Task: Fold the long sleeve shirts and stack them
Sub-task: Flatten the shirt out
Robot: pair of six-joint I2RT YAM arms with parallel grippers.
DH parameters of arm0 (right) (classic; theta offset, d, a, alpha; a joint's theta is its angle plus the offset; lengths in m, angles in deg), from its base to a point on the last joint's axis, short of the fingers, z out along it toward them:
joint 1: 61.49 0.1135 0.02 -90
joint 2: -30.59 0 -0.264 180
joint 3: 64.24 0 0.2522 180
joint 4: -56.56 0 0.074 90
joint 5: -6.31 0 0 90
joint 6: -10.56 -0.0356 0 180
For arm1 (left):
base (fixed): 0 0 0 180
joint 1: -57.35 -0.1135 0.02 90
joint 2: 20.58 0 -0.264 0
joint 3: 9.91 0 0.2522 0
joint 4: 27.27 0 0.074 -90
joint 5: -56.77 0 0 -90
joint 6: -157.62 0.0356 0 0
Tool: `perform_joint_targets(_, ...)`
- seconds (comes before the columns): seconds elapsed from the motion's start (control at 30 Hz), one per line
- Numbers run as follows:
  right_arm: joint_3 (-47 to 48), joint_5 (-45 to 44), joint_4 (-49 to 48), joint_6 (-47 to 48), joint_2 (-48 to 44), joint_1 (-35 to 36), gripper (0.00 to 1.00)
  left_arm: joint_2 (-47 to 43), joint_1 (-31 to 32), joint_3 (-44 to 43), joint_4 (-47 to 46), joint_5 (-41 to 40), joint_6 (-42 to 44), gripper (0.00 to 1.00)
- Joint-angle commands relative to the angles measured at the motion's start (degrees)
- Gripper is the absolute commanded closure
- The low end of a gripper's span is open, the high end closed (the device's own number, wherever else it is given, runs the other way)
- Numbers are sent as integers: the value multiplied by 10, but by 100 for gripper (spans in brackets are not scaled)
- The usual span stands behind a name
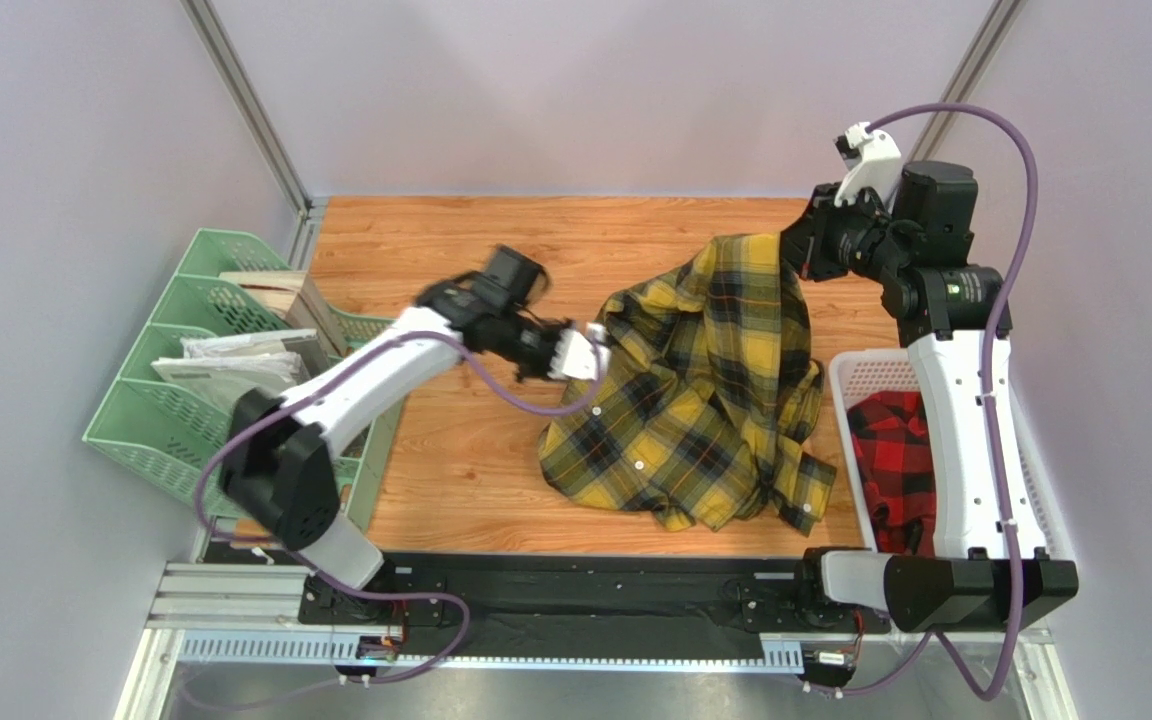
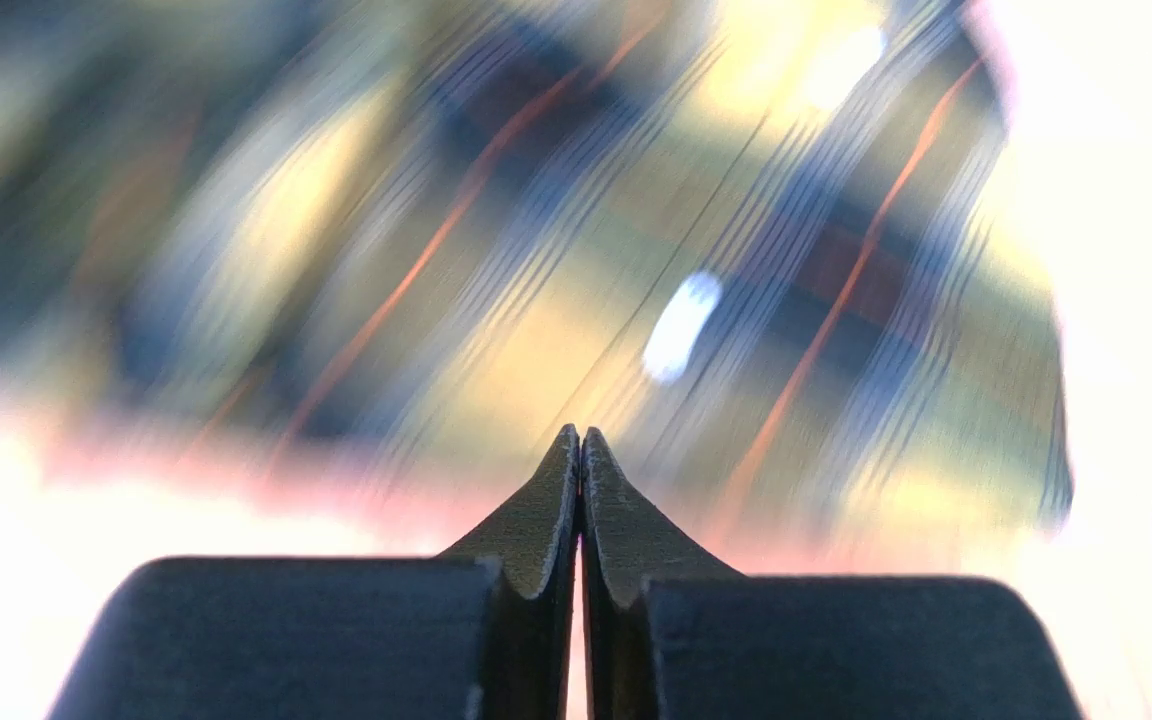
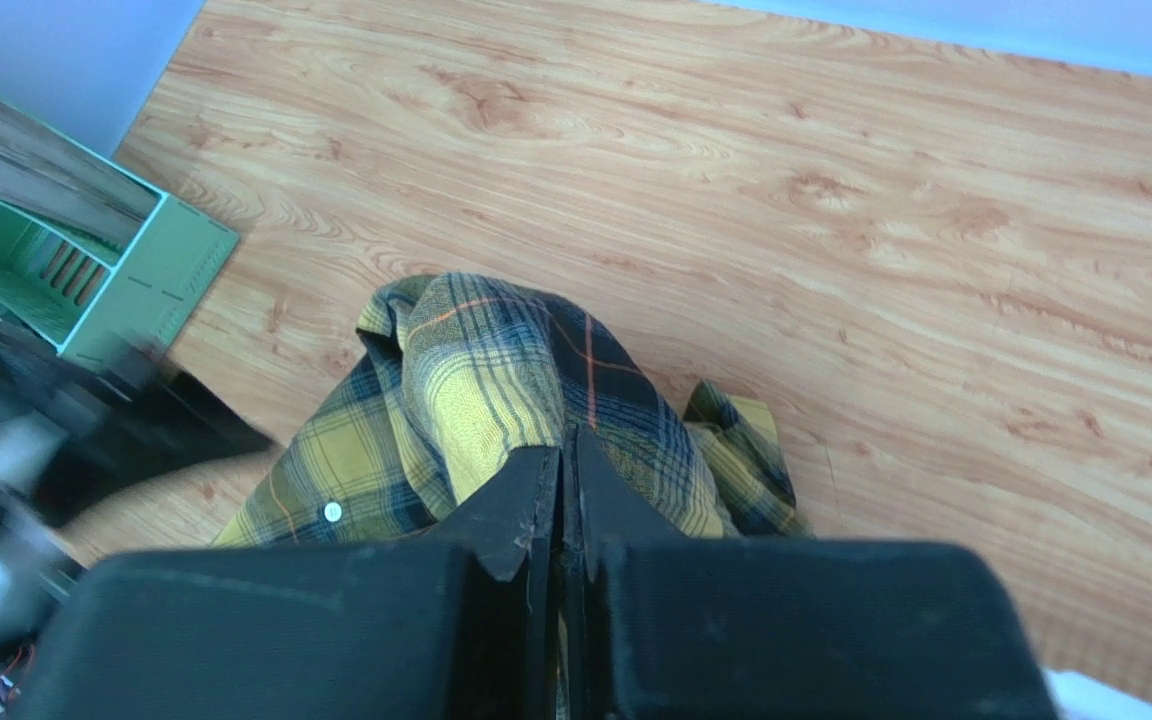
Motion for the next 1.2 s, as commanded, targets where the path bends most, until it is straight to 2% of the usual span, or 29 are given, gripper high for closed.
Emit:
perform_joint_targets(0.0, -14, -14, -16, -9, -39, -2, 100, -107, -65, 10, 100, 59, 104, 98)
perform_joint_targets(0.07, -25, -14, -25, -16, -43, -3, 100, -112, -41, 18, 79, 64, 61, 78)
perform_joint_targets(0.1, -26, -15, -30, -21, -43, -3, 100, -105, -2, 16, 37, 64, 34, 63)
perform_joint_targets(0.23, -23, -20, -39, -33, -36, -2, 100, -27, 100, -26, -55, 45, -51, 49)
perform_joint_targets(0.27, -23, -21, -43, -35, -35, -2, 100, 18, 129, -60, -73, 44, -79, 48)
perform_joint_targets(0.43, -26, -22, -50, -44, -31, -3, 100, 159, 189, -186, -112, 30, -134, 39)
perform_joint_targets(0.5, -27, -29, -47, -38, -30, -3, 100, 193, 211, -189, -172, 14, -146, 27)
perform_joint_targets(0.57, -28, -34, -40, -28, -30, -2, 100, 208, 224, -166, -223, 16, -147, 24)
perform_joint_targets(0.77, -27, -44, -37, -24, -27, -21, 100, 233, 231, -135, -177, 2, -107, 26)
perform_joint_targets(0.8, -25, -43, -36, -25, -28, -22, 100, 237, 231, -132, -168, -15, -98, 30)
perform_joint_targets(0.87, -26, -43, -37, -24, -29, -22, 100, 246, 231, -130, -146, -30, -86, 48)
perform_joint_targets(0.9, -27, -42, -37, -22, -31, -24, 100, 250, 230, -131, -134, -40, -78, 64)
perform_joint_targets(0.97, -33, -43, -36, -21, -34, -26, 100, 260, 230, -131, -99, -46, -45, 72)
perform_joint_targets(1.13, -45, -41, -31, -14, -41, -35, 100, 281, 221, -153, -50, -59, -35, 91)
perform_joint_targets(1.17, -47, -42, -30, -11, -43, -36, 100, 280, 218, -163, -34, -62, -36, 100)
